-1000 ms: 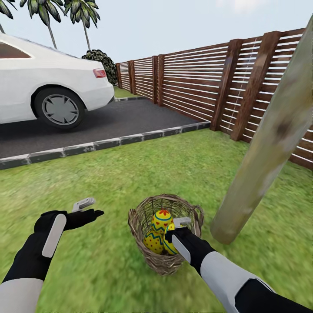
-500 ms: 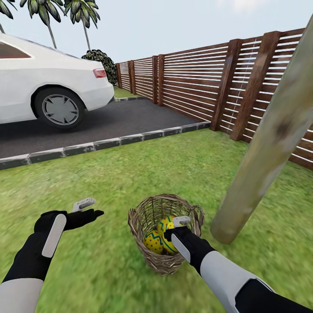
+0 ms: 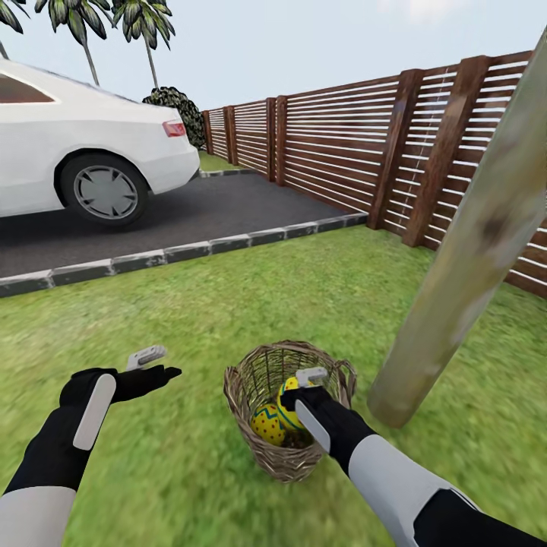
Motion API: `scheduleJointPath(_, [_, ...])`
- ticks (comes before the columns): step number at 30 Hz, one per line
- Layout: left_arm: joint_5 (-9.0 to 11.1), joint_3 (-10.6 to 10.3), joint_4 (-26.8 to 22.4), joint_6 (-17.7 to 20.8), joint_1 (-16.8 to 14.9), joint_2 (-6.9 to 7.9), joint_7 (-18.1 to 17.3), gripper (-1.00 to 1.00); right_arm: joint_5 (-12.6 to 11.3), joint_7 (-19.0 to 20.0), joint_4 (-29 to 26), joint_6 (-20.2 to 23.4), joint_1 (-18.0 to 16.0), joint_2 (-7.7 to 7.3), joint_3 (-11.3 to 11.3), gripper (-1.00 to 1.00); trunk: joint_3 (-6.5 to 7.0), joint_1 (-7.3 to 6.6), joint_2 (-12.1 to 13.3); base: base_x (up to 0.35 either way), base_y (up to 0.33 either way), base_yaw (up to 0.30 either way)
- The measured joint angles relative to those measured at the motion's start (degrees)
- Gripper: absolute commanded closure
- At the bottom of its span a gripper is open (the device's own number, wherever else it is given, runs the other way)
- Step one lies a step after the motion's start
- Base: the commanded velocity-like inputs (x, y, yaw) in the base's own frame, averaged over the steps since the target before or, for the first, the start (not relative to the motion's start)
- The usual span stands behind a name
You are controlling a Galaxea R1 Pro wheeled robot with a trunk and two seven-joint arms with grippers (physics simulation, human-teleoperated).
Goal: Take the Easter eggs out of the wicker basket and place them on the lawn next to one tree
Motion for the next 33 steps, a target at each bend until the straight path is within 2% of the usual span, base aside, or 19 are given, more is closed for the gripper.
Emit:
scheduleJointPath(10, [0.00, 0.01, 0.05, -0.06, 0.01, 0.01, 0.00, -1.00, 0.13, 0.06, -2.48, 2.64, 0.00, -0.22, -0.10, 1.00, 1.79, -2.20, 4.01, 0.000, 0.000, 0.000])
scheduleJointPath(13, [0.00, 0.01, 0.07, -0.07, 0.00, 0.01, 0.00, -1.00, 0.12, 0.06, -6.30, 7.55, -0.01, -0.43, -0.03, 1.00, 2.33, -2.86, 5.21, 0.000, 0.000, 0.000])
scheduleJointPath(17, [0.00, -0.03, 0.07, -0.06, 0.02, 0.01, 0.00, -1.00, 0.17, 0.07, -11.65, 8.99, 0.20, -2.27, -0.01, 1.00, 3.05, -3.73, 6.82, 0.000, 0.000, 0.000])
scheduleJointPath(23, [0.00, -0.04, 0.07, -0.06, 0.00, -0.04, 0.00, -1.00, 0.13, 0.07, -13.02, 9.80, 0.26, -2.82, -0.05, 1.00, 4.13, -5.05, 9.23, 0.000, 0.000, 0.000])
scheduleJointPath(26, [0.01, -0.05, 0.13, -0.06, 0.00, -0.06, 0.00, -1.00, 0.14, 0.08, -15.83, 10.69, 0.25, -4.72, -0.04, 1.00, 4.67, -5.71, 10.43, 0.000, 0.000, 0.000])
scheduleJointPath(29, [0.00, -0.08, 0.16, -0.06, 0.01, -0.08, 0.00, -1.00, 0.05, 0.08, -18.73, 14.00, 0.31, -5.42, -0.01, 1.00, 5.21, -6.37, 11.63, 0.000, 0.000, 0.000])
scheduleJointPath(33, [0.00, -0.08, 0.16, -0.06, 0.01, -0.08, 0.00, -1.00, 0.11, 0.09, -22.79, 14.57, 0.34, -7.43, 0.01, 1.00, 5.92, -7.25, 13.24, 0.000, 0.000, 0.000])
